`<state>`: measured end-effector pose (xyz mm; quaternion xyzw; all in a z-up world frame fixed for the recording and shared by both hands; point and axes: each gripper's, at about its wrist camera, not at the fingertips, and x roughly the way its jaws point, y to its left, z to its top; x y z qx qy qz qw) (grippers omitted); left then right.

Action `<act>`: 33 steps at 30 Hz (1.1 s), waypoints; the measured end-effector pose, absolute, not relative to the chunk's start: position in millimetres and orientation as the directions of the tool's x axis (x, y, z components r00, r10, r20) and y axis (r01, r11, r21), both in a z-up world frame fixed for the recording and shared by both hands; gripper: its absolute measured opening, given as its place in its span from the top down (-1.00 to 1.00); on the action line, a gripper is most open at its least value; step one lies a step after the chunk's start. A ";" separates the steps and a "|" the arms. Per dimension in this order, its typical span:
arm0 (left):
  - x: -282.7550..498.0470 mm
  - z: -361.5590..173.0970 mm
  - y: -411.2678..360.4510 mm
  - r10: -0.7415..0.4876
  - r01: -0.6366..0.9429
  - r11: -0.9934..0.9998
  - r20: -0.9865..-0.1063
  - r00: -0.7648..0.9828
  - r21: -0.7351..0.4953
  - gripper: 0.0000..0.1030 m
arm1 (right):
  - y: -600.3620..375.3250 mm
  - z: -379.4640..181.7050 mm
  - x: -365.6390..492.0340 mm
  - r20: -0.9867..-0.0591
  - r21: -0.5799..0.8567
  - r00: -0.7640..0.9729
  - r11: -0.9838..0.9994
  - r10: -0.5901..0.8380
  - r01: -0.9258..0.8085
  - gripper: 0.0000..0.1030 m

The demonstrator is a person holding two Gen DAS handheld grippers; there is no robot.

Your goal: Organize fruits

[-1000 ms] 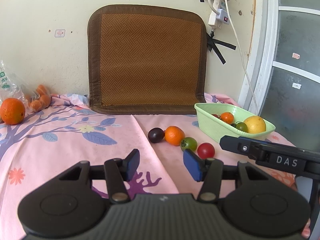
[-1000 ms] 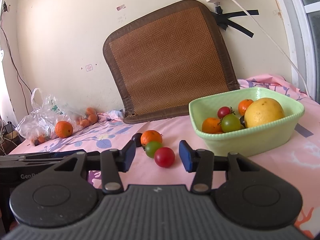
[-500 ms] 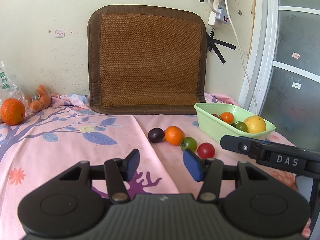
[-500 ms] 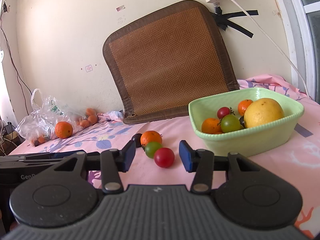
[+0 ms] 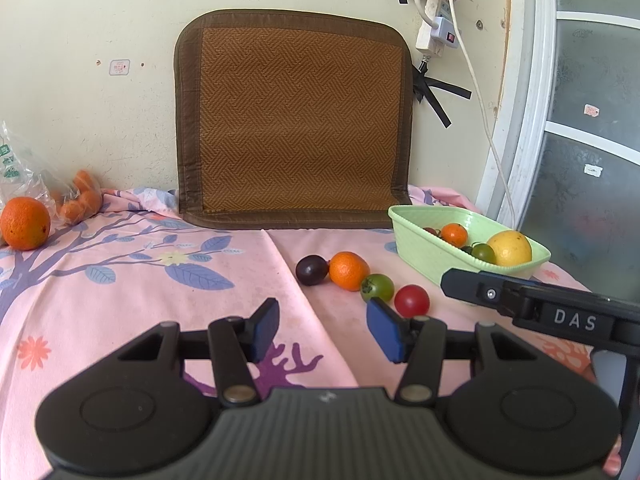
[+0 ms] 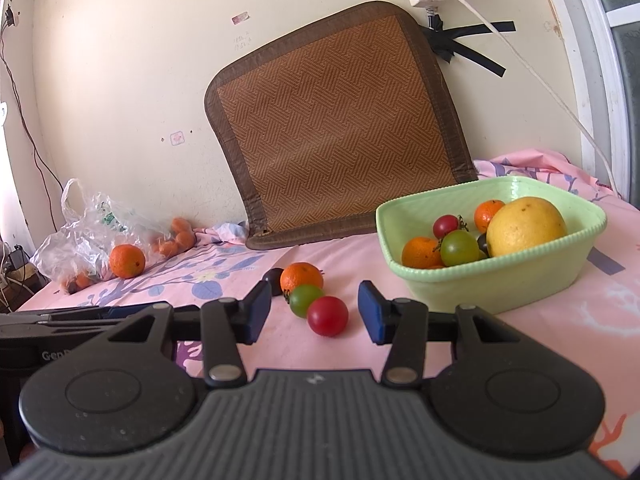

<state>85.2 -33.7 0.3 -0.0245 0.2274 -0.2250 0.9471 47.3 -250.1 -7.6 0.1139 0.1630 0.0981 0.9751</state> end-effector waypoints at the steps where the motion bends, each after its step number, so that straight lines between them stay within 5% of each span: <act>1: 85.1 0.2 -33.8 -0.437 0.415 0.898 -0.420 0.795 -0.148 0.04 | -250.0 -7.4 47.5 -0.296 0.253 0.928 0.955 0.228 -0.154 0.01; 8: 91.5 0.4 -27.8 -0.454 0.413 0.890 -0.436 0.777 -0.191 0.04 | -240.6 -8.0 53.8 -0.346 0.201 0.910 0.965 0.228 -0.165 0.04; 12: 107.7 1.0 -20.6 -0.499 0.426 0.866 -0.462 0.733 -0.260 0.04 | -227.3 -4.9 65.1 -0.381 0.059 0.898 0.975 0.219 -0.213 0.16; 21: 176.6 20.9 -39.5 -0.515 0.510 0.846 -0.495 0.700 -0.158 0.11 | -208.9 -0.4 122.3 -0.458 -0.113 0.859 0.943 0.230 -0.313 0.15; 23: 189.1 17.3 -44.4 -0.538 0.545 0.825 -0.501 0.678 -0.148 0.27 | -202.3 -3.9 132.5 -0.477 -0.146 0.849 0.932 0.229 -0.333 0.15; 31: 208.7 20.3 -10.9 -0.627 0.558 0.776 -0.453 0.634 -0.294 0.31 | -176.0 -20.8 149.1 -0.493 -0.305 0.858 0.895 0.143 -0.325 0.14; 33: 208.4 21.0 -6.7 -0.633 0.570 0.770 -0.458 0.624 -0.286 0.31 | -173.6 -22.5 149.0 -0.491 -0.339 0.863 0.886 0.120 -0.316 0.28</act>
